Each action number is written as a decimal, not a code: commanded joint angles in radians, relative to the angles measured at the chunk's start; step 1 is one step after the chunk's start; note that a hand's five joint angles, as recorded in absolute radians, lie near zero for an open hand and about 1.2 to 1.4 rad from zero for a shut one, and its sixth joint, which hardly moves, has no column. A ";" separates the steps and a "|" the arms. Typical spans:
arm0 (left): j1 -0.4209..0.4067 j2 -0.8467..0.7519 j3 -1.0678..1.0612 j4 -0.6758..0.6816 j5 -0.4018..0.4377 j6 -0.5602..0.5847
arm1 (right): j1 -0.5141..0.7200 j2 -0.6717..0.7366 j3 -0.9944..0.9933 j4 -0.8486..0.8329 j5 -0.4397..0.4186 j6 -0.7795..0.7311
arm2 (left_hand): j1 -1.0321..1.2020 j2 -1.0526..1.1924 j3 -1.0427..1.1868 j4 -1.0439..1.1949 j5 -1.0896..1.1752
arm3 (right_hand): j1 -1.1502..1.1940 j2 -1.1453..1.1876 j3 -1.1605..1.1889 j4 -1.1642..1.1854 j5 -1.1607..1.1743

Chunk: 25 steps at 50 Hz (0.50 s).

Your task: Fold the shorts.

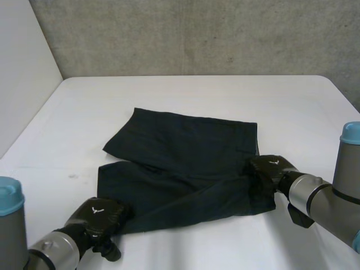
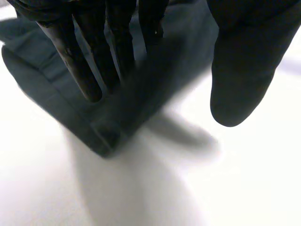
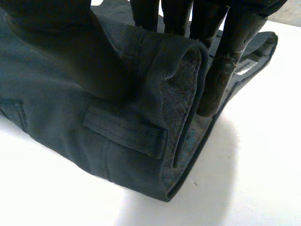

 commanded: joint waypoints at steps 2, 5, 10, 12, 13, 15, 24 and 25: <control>-0.024 -0.144 0.082 0.048 -0.115 0.019 | -0.008 -0.005 0.001 0.001 -0.004 -0.015 | 0.811 0.821 0.815 0.820 0.825 | 0.407 0.219 0.215 0.207 0.190; -0.035 -0.143 0.115 0.046 -0.126 0.041 | -0.008 -0.008 -0.006 0.029 -0.010 -0.061 | 0.813 0.823 0.817 0.822 0.828 | 0.407 0.219 0.215 0.207 0.190; -0.043 -0.059 0.208 -0.004 -0.123 0.173 | 0.002 -0.063 0.011 0.164 -0.024 -0.297 | 0.813 0.823 0.817 0.822 0.828 | 0.407 0.219 0.215 0.207 0.190; -0.047 -0.028 0.216 -0.050 -0.123 0.215 | -0.008 -0.118 0.036 0.217 -0.022 -0.391 | 0.813 0.823 0.817 0.822 0.828 | 0.407 0.219 0.215 0.207 0.190; -0.049 -0.012 0.219 -0.078 -0.123 0.233 | -0.011 -0.165 0.057 0.266 -0.030 -0.467 | 0.813 0.823 0.817 0.822 0.828 | 0.407 0.219 0.215 0.207 0.190; -0.053 0.029 0.222 -0.154 -0.113 0.267 | -0.012 -0.205 0.074 0.309 -0.032 -0.530 | 0.813 0.823 0.817 0.822 0.828 | 0.407 0.219 0.215 0.207 0.190; -0.069 0.184 0.191 -0.397 -0.057 0.286 | -0.044 -0.345 0.094 0.584 -0.012 -0.759 | 0.813 0.823 0.817 0.822 0.828 | 0.407 0.219 0.215 0.207 0.190; -0.067 0.193 0.187 -0.418 -0.050 0.287 | -0.068 -0.362 0.097 0.645 -0.015 -0.805 | 0.813 0.823 0.817 0.822 0.828 | 0.407 0.219 0.215 0.207 0.190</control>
